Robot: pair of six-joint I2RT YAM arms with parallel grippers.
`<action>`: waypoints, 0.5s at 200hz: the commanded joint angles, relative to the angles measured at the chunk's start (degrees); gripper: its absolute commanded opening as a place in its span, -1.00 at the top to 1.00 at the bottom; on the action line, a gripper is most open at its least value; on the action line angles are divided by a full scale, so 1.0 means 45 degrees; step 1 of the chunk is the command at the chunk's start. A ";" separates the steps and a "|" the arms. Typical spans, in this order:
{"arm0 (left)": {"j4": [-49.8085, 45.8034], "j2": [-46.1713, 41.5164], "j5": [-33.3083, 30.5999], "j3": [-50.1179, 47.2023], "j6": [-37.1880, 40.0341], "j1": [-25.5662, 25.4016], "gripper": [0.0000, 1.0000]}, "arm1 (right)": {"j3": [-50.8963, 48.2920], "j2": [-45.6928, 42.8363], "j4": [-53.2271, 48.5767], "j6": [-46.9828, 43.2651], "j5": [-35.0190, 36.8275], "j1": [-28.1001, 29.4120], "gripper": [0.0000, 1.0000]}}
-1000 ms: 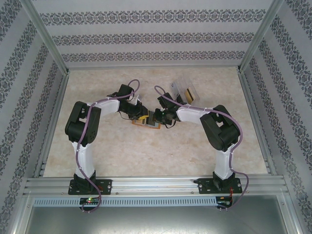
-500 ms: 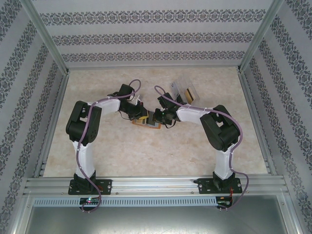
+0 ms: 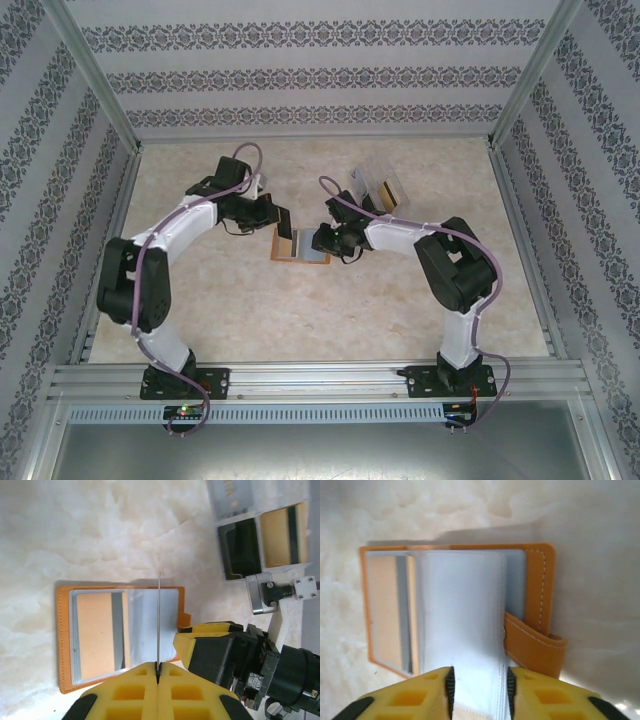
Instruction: Take the credit cards out of the card holder
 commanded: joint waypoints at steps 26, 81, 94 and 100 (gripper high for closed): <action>0.2143 -0.1265 0.2013 -0.0928 -0.1592 0.0341 0.95 | -0.0930 -0.2689 0.3254 -0.0024 -0.2541 -0.0636 -0.25; 0.5465 -0.1457 0.4554 -0.1448 -0.4256 0.0367 0.95 | -0.1016 -0.2318 0.7190 0.2867 -0.5534 -0.1043 -0.41; 0.6132 -0.1451 0.4863 -0.1568 -0.4752 0.0375 0.95 | -0.1001 -0.2174 0.7910 0.3310 -0.5849 -0.1077 -0.39; 0.6465 -0.1438 0.4990 -0.1672 -0.4978 0.0381 0.95 | -0.1006 -0.2130 0.8214 0.3523 -0.5959 -0.1101 -0.37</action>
